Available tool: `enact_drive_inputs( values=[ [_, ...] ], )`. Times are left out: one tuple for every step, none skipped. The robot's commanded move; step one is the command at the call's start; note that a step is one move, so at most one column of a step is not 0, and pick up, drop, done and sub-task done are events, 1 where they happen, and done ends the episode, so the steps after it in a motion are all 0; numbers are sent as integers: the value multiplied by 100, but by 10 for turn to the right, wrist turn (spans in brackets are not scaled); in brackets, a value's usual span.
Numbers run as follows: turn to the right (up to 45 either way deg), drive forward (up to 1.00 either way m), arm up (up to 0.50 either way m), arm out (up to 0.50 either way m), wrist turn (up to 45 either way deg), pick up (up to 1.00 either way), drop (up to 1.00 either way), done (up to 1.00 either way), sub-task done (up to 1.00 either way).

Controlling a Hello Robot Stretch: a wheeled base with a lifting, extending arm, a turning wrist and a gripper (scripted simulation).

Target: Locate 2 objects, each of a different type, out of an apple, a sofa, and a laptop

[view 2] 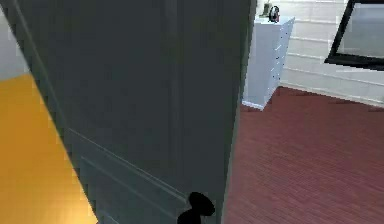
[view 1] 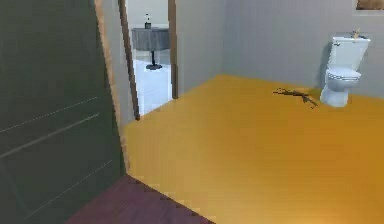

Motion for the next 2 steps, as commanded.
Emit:
enact_drive_inputs(
  values=[
    [0,100,0,0,0,0,0,0,0],
    [0,50,0,0,0,0,0,0,0]
  ],
)
